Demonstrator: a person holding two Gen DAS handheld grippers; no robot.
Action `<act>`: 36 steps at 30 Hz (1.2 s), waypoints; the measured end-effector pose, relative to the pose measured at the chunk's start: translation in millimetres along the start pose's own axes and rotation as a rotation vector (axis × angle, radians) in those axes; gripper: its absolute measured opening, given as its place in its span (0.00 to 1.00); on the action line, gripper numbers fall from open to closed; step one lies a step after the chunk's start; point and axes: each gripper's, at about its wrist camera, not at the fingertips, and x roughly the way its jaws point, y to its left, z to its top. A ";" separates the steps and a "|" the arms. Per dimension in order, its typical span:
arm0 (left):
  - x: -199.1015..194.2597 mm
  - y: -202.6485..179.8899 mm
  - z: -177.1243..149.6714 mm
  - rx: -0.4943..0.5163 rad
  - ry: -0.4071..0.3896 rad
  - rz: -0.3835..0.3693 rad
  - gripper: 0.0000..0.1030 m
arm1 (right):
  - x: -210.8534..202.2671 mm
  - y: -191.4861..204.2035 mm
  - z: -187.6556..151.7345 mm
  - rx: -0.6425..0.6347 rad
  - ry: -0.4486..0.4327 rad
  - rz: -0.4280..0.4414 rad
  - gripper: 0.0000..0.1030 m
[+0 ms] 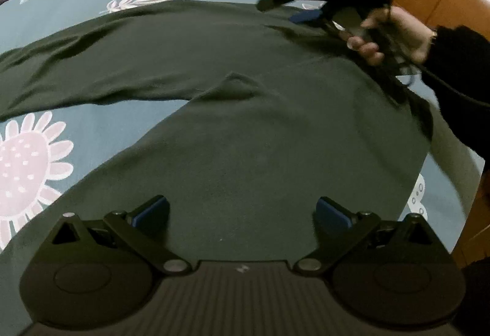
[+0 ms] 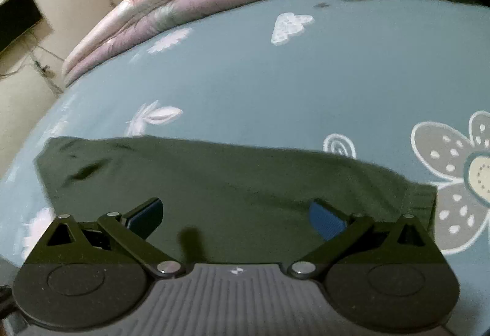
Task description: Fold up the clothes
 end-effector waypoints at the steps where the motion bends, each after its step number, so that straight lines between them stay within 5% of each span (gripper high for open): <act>1: -1.0 -0.1 -1.5 0.001 -0.005 -0.004 0.99 | 1.3 4.7 3.0 0.006 0.010 -0.024 1.00; 7: -3.8 -0.7 -5.9 0.004 -0.028 -0.013 0.99 | 15.9 47.1 11.3 -0.111 0.000 -0.019 1.00; 9: -4.8 0.7 -6.1 -0.006 -0.033 -0.015 0.99 | 37.6 46.0 14.4 -0.107 0.050 -0.030 1.00; 16: -4.8 1.1 -6.9 -0.022 -0.044 -0.022 0.99 | 35.6 48.2 31.0 -0.059 0.015 -0.005 1.00; 25: -3.5 -8.7 -7.7 0.030 -0.037 0.019 0.99 | 44.4 58.8 20.5 -0.174 0.049 -0.028 1.00; 30: -5.2 -15.6 -0.1 0.051 -0.019 0.052 0.99 | -7.0 18.5 29.3 -0.148 0.029 -0.009 1.00; 36: -0.2 -20.2 3.1 0.063 -0.014 -0.010 0.99 | -58.8 -68.6 27.5 0.007 0.009 -0.072 1.00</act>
